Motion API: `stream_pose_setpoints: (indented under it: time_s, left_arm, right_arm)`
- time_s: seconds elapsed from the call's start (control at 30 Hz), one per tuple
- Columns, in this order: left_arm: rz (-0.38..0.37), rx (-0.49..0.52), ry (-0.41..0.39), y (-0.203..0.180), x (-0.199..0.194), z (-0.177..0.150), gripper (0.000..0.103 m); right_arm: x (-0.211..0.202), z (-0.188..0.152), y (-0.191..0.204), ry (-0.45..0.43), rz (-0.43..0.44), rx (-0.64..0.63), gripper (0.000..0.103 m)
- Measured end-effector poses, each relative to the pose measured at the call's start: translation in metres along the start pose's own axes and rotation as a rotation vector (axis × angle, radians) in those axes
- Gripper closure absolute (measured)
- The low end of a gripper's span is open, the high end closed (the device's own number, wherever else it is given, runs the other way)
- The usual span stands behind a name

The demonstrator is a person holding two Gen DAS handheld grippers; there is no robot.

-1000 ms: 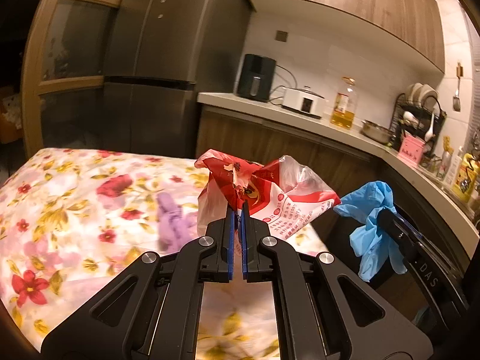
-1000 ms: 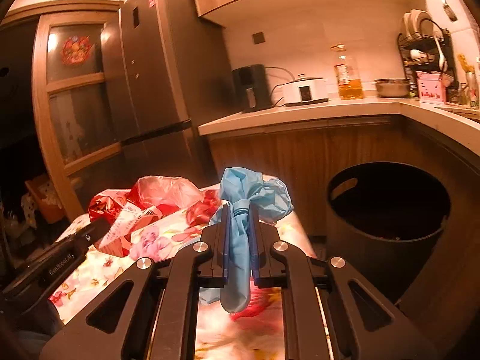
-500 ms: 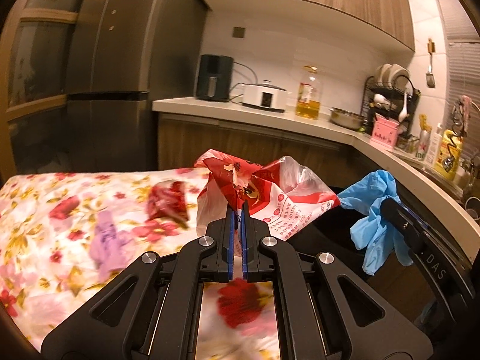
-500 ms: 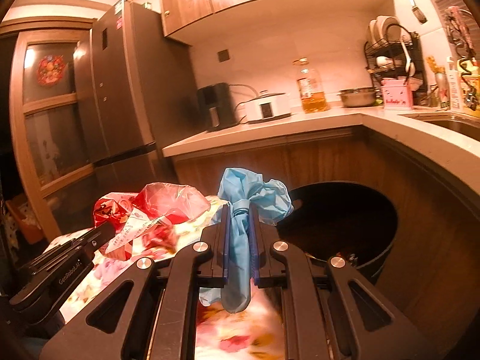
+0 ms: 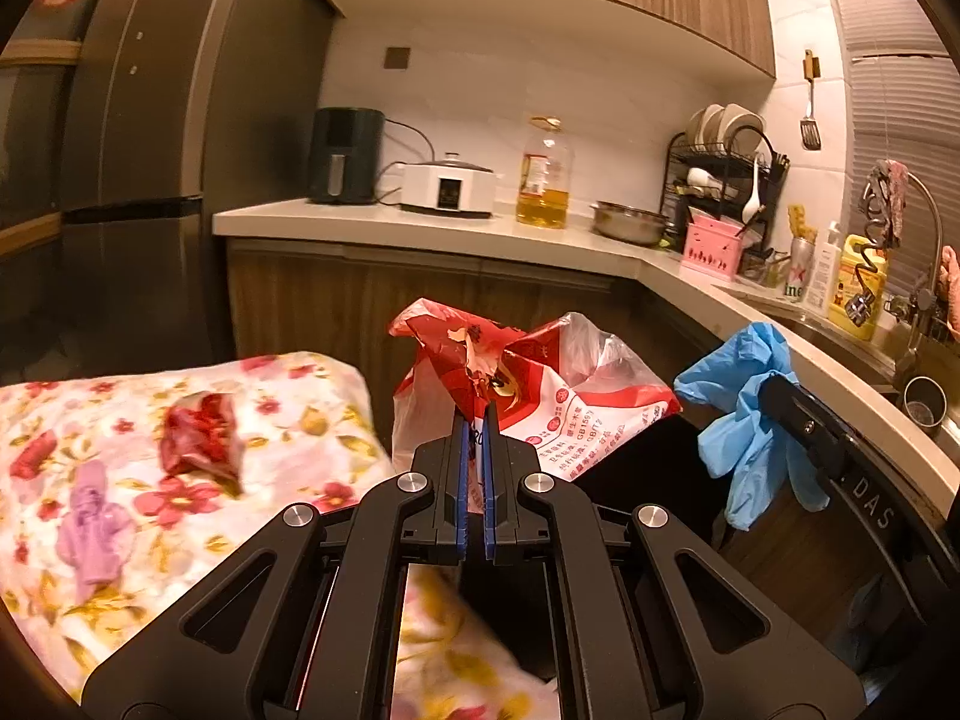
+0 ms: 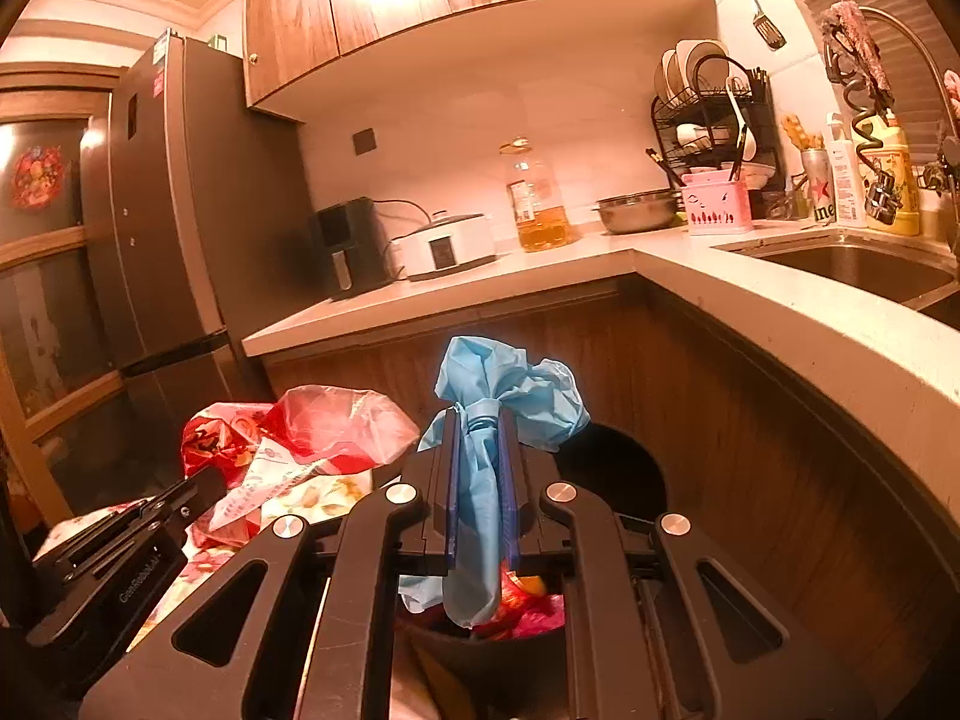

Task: Collect trash
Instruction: 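Lift the red-and-white bag and blue glove and carry both over the bin, then open both tools to drop the bag and glove into the bin, then move both open tools back to the purple glove and red bag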

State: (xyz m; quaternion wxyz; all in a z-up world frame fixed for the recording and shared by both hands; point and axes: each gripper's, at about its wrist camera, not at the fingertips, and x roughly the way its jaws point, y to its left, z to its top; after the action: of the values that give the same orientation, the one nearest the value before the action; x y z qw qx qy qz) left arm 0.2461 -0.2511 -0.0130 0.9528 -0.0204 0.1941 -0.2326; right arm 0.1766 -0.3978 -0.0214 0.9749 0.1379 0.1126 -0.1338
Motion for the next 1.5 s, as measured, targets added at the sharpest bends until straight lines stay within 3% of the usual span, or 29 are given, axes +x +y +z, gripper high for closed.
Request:
stream_pose_setpoints:
  time_s: [0.57,0.8,0.93,1.07,1.2,1.5]
  left_arm:
    - [-0.063,-0.006,0.05,-0.026,0.056,-0.002,0.1]
    - [-0.082,-0.011,0.077,-0.028,0.07,-0.006,0.097]
    - [-0.09,-0.014,0.097,-0.027,0.076,-0.009,0.087]
    - [-0.072,-0.017,0.088,-0.026,0.074,-0.013,0.059]
    - [-0.054,-0.029,0.079,-0.02,0.069,-0.015,0.042]
    - [0.02,-0.011,0.052,-0.008,0.042,-0.021,0.022]
  right_arm:
    - [0.033,0.007,-0.019,0.022,-0.004,-0.003,0.089]
    - [0.042,0.004,-0.024,0.035,-0.002,0.008,0.081]
    - [0.043,0.004,-0.028,0.039,-0.009,0.022,0.078]
    - [0.043,0.003,-0.032,0.04,-0.015,0.031,0.073]
    - [0.041,0.001,-0.033,0.043,-0.022,0.039,0.064]
    - [0.031,-0.003,-0.026,0.034,-0.026,0.027,0.039]
